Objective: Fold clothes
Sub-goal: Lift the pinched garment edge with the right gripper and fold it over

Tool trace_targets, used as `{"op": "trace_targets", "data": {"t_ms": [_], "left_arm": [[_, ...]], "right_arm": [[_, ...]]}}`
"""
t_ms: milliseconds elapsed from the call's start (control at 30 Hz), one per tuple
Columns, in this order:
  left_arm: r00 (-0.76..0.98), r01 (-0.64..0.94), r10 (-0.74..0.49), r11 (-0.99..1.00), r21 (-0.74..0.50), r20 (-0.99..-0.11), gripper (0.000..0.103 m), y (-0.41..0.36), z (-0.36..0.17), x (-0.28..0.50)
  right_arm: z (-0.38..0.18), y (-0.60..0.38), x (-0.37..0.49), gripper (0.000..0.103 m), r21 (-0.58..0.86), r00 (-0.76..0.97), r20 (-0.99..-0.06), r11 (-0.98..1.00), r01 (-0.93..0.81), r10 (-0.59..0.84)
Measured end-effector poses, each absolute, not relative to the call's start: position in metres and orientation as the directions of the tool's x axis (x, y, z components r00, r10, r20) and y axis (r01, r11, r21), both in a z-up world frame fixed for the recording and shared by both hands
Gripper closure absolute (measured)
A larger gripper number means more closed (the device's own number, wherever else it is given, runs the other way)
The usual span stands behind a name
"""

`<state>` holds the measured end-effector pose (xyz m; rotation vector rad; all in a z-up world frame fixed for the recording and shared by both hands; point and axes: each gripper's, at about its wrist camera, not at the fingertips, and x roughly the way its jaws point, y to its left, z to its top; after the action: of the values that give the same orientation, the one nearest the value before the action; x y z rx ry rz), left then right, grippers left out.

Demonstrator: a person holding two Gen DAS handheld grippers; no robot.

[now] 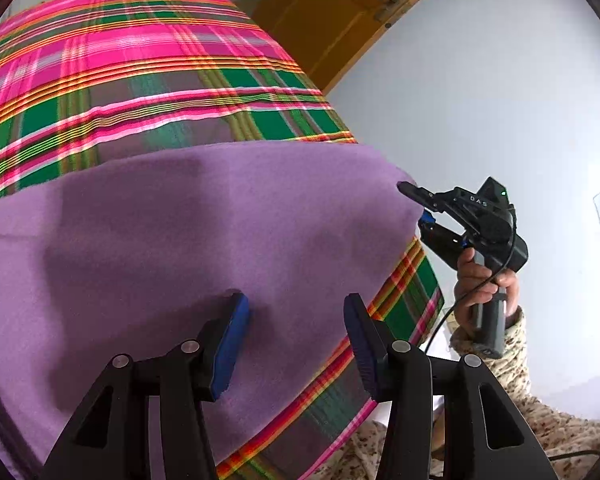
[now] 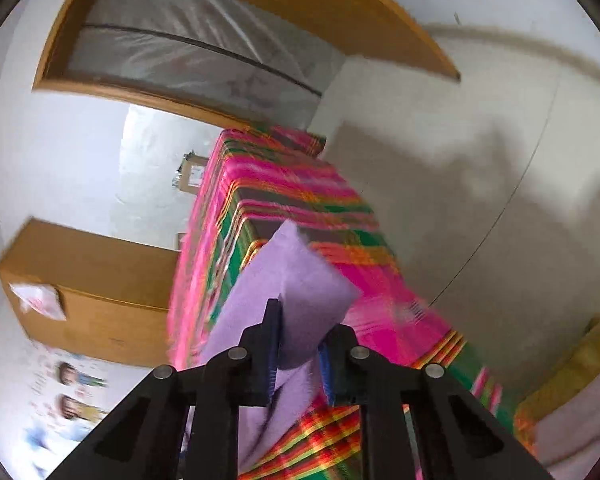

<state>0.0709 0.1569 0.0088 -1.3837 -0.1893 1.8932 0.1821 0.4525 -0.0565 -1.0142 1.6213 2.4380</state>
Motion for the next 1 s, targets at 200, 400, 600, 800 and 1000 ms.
{"op": "trace_targets", "data": {"t_ms": [200,400,600,800,1000], "left_arm": [[-0.08,-0.518,0.662,-0.667,-0.536,-0.746,0.052,0.177,0.008,0.071],[-0.056,-0.532,0.67,-0.648,-0.546,-0.74,0.052,0.189,0.008,0.07],[-0.042,-0.527,0.688,-0.632,-0.569,-0.725,0.052,0.193,0.006,0.067],[-0.034,-0.527,0.696,-0.622,-0.579,-0.717,0.052,0.194,0.005,0.07],[-0.016,-0.516,0.714,-0.606,-0.606,-0.7,0.052,0.186,0.005,0.069]], "right_arm": [[-0.045,0.446,0.179,0.095,0.697,-0.766,-0.607,-0.605,-0.385,-0.212],[-0.019,0.425,0.174,0.096,0.554,-0.766,-0.633,-0.756,-0.349,-0.11],[0.021,0.403,0.18,0.096,0.459,-0.803,-0.594,-0.842,-0.283,-0.054],[0.053,0.378,0.181,0.096,0.409,-0.832,-0.552,-0.887,-0.216,-0.052],[0.078,0.34,0.178,0.096,0.328,-0.853,-0.517,-0.937,-0.119,-0.073]]}}
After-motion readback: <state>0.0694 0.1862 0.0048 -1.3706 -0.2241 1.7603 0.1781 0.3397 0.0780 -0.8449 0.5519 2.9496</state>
